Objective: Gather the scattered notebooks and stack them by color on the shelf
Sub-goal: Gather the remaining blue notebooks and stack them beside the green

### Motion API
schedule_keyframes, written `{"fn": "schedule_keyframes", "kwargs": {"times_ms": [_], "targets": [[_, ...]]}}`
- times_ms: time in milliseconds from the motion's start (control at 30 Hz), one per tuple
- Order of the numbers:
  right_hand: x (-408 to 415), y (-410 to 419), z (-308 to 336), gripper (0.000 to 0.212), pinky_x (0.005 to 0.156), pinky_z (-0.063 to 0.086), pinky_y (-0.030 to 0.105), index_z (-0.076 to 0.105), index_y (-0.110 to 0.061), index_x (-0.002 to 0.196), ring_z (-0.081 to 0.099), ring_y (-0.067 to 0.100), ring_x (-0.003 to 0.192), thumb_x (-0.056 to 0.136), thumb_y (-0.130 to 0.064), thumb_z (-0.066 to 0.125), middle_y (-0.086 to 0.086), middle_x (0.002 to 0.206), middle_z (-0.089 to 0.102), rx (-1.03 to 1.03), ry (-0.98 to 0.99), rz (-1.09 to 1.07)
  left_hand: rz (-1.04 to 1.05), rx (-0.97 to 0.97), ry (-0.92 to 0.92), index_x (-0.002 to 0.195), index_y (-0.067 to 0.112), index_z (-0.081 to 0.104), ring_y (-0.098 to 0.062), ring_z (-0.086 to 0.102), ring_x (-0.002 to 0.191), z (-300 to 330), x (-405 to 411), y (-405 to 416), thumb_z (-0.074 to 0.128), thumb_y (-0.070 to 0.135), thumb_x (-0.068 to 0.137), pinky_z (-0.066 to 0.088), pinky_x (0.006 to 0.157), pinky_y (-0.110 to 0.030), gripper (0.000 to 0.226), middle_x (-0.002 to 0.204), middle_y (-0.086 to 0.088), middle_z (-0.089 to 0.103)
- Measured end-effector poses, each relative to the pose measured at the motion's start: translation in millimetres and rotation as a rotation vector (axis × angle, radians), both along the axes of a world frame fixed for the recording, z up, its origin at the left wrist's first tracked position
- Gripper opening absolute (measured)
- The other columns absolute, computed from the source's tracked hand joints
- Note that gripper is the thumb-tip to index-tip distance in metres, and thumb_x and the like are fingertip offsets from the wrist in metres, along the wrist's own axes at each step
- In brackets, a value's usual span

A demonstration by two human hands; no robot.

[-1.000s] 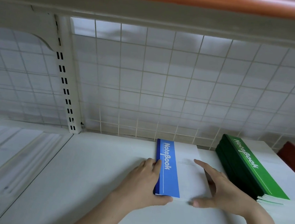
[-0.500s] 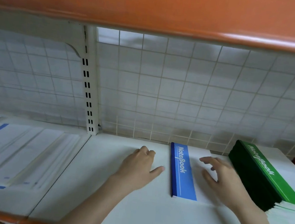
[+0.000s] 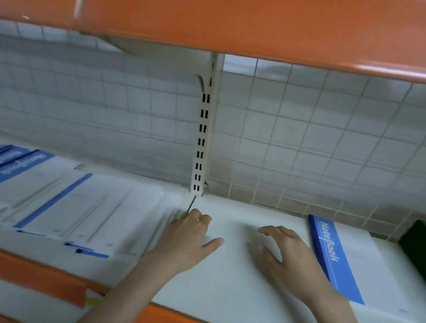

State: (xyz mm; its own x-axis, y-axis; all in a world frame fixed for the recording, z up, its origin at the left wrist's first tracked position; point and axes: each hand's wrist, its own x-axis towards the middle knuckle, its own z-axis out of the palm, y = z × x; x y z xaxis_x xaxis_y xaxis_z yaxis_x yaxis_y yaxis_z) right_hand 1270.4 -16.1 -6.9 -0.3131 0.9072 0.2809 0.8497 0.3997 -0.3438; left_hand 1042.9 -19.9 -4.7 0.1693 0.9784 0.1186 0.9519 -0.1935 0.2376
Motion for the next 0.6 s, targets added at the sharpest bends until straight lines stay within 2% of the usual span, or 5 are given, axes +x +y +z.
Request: {"fn": "schedule_keyframes", "kwargs": {"times_ms": [367,600], "targets": [[-151,-5,4,0.038,0.093,0.043,0.027,0.051,-0.025,0.131,0.046,0.014,0.122,0.093,-0.025,0.052,-0.007,0.129,0.054,-0.039,0.024,0.095,0.057,-0.007,0.017,0.138,0.018,0.042,-0.019,0.042,0.125,11,-141,-15,0.038,0.052,0.096,0.04,0.1,-0.033,0.054,0.136,-0.001,0.044],[-243,-7,0,0.037,0.092,0.043,0.03,0.053,-0.021,0.129,0.051,0.019,0.117,0.093,-0.028,0.05,-0.001,0.124,0.057,-0.045,0.04,0.156,0.1,-0.034,0.01,0.134,0.017,0.046,-0.017,0.046,0.12,6,-226,-21,0.039,0.049,0.096,0.043,0.096,-0.032,0.05,0.131,-0.001,0.047]]}}
